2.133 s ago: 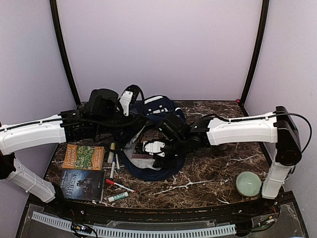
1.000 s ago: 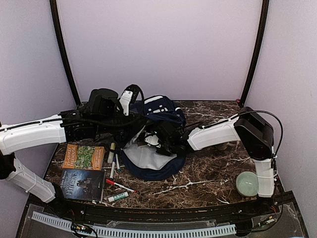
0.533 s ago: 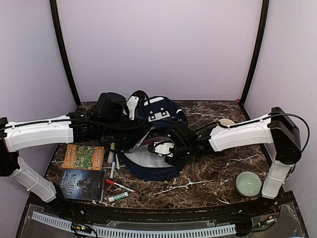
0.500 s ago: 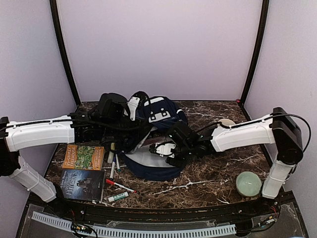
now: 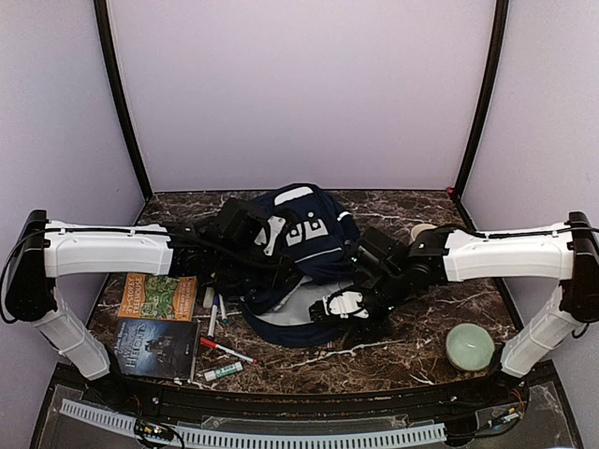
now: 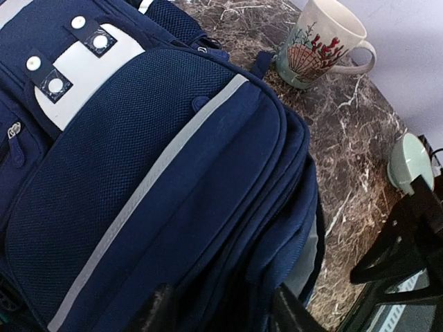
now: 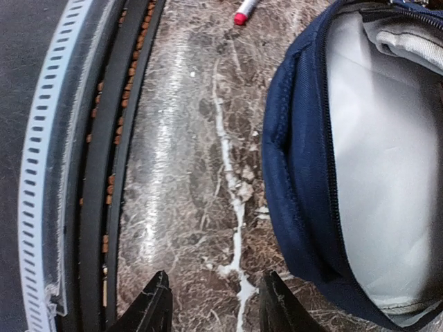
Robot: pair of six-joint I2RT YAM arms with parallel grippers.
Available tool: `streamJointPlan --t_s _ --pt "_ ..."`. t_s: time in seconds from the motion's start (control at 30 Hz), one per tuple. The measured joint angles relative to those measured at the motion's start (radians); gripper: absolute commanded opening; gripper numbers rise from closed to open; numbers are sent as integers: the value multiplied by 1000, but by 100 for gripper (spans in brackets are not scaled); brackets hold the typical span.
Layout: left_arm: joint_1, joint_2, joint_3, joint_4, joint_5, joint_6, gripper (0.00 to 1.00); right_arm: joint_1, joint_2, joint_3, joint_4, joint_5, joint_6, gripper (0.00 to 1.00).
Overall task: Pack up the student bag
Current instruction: Place the largest pocket of the bag in the student bag, then move the book to the center of the board.
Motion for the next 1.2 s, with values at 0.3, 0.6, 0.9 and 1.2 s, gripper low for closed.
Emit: streamJointPlan --t_s 0.3,0.6,0.9,1.2 --pt "-17 -272 -19 -218 -96 -56 66 -31 11 283 -233 -182 -75 43" --pt "91 -653 -156 -507 -363 -335 82 -43 206 517 -51 -213 120 46" --pt "269 -807 -324 -651 -470 -530 86 -43 581 783 156 -207 427 46" --pt "435 -725 -462 -612 -404 -570 90 -12 877 1036 201 -226 631 47"
